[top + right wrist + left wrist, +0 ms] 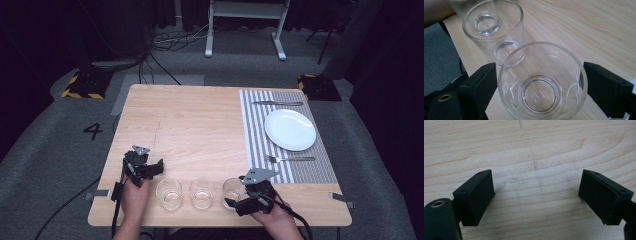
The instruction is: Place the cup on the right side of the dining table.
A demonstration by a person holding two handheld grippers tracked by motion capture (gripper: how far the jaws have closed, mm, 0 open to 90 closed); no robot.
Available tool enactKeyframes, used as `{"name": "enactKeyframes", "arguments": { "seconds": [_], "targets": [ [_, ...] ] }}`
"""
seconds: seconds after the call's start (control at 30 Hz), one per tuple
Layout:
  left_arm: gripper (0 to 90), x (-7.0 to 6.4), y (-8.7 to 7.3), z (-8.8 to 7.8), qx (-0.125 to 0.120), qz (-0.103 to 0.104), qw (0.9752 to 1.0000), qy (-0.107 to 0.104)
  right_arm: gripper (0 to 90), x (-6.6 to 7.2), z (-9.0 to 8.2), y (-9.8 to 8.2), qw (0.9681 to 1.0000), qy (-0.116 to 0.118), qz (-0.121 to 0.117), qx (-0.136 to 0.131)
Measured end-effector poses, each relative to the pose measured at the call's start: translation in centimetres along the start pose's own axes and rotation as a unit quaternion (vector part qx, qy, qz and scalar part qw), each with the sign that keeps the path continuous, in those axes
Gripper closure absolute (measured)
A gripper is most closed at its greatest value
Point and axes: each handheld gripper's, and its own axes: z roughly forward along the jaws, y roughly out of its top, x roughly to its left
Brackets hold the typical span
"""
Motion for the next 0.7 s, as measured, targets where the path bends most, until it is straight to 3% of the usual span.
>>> {"name": "enactKeyframes", "arguments": {
  "seconds": [0.27,0.7],
  "targets": [
    [13.4,0.0,0.0,0.0,0.000,0.000,1.0000,0.000,15.7,-0.3,1.6,-0.6,0.9998,0.006,0.006,0.018],
    [13.4,0.0,0.0,0.0,0.000,0.000,1.0000,0.000,17.3,-0.1,2.1,-0.6,0.9997,0.001,-0.005,0.024]
  ]
}}
